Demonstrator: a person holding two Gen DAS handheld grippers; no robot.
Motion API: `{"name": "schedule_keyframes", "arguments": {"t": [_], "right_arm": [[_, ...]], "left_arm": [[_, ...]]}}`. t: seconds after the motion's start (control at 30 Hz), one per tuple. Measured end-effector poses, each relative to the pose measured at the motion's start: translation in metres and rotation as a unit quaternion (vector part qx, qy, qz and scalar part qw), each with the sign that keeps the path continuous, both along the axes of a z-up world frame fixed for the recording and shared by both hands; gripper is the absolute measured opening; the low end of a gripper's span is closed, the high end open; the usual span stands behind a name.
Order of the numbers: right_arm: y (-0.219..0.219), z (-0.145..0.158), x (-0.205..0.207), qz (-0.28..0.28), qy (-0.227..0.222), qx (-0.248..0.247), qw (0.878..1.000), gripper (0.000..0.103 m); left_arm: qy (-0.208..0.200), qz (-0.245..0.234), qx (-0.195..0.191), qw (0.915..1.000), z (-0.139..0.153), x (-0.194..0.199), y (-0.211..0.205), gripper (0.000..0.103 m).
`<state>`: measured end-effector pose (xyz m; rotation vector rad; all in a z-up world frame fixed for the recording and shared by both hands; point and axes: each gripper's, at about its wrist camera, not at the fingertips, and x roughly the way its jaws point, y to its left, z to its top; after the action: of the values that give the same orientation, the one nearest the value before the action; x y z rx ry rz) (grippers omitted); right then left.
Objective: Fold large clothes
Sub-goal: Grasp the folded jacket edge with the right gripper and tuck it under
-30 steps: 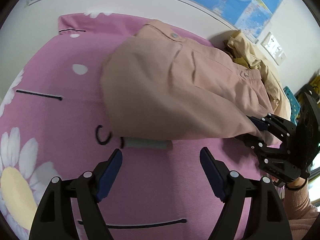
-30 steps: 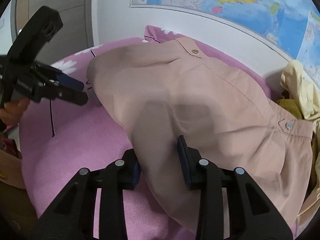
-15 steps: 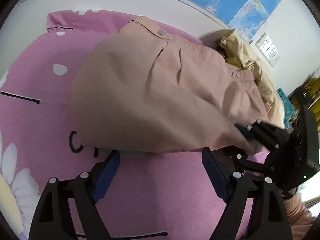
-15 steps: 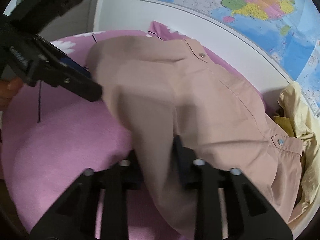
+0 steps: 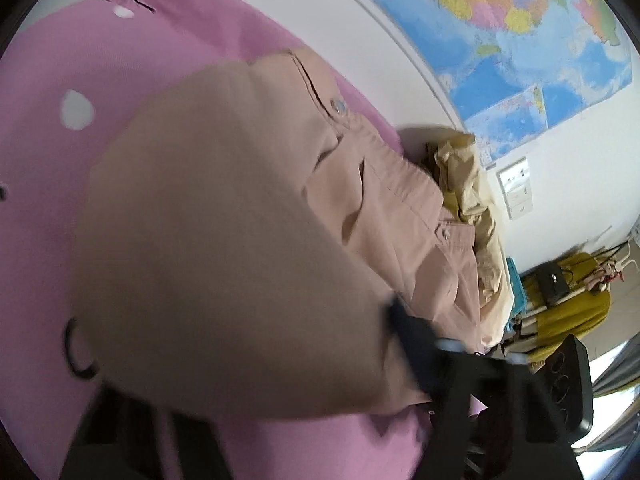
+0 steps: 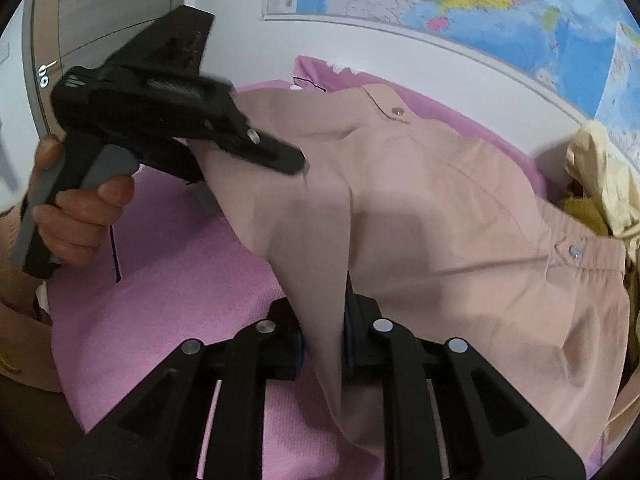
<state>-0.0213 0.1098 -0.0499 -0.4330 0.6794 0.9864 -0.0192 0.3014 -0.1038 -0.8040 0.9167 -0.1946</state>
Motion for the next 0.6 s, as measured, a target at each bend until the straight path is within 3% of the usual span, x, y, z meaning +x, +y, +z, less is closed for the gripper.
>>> {"name": "schedule_keyframes", "arguments": {"t": [0.03,0.07,0.1,0.17,0.23,0.3,0.33,0.43,0.53,0.6], "right_arm": [[-0.007,0.002,0.001,-0.004,0.023,0.016,1.0,0.034],[-0.016,0.006,0.0,-0.004,0.045,0.035,0.998,0.053],[-0.023,0.008,0.0,-0.005,0.06,0.049,0.997,0.057],[-0.051,0.014,-0.001,0.003,0.121,0.101,0.987,0.056],[-0.088,0.014,0.002,-0.005,0.2,0.161,0.966,0.061],[-0.116,0.006,0.006,-0.026,0.261,0.194,0.945,0.074],[-0.137,-0.004,0.008,-0.051,0.297,0.217,0.929,0.074],[-0.178,-0.025,0.014,-0.13,0.334,0.25,0.899,0.074],[-0.208,-0.036,0.021,-0.204,0.34,0.283,0.873,0.069],[-0.213,-0.037,0.025,-0.226,0.331,0.299,0.866,0.069]], "left_arm": [[0.008,-0.002,-0.006,0.9999,-0.003,0.002,0.0,0.038],[0.012,-0.001,-0.006,0.9999,-0.006,0.003,-0.001,0.032],[0.01,-0.002,0.007,0.9999,-0.006,0.002,-0.002,0.029],[0.006,-0.005,0.028,0.9996,-0.003,-0.001,-0.005,0.027],[0.003,-0.01,0.037,0.9993,-0.001,-0.001,-0.005,0.028],[0.006,-0.008,0.044,0.999,-0.001,0.001,-0.004,0.038],[0.003,-0.011,0.039,0.9992,-0.001,0.002,-0.005,0.041],[-0.003,-0.019,0.044,0.9988,0.002,0.006,-0.009,0.054],[-0.01,-0.019,0.047,0.9987,0.003,0.01,-0.013,0.067],[-0.008,-0.018,0.05,0.9986,0.004,0.014,-0.016,0.073]]}}
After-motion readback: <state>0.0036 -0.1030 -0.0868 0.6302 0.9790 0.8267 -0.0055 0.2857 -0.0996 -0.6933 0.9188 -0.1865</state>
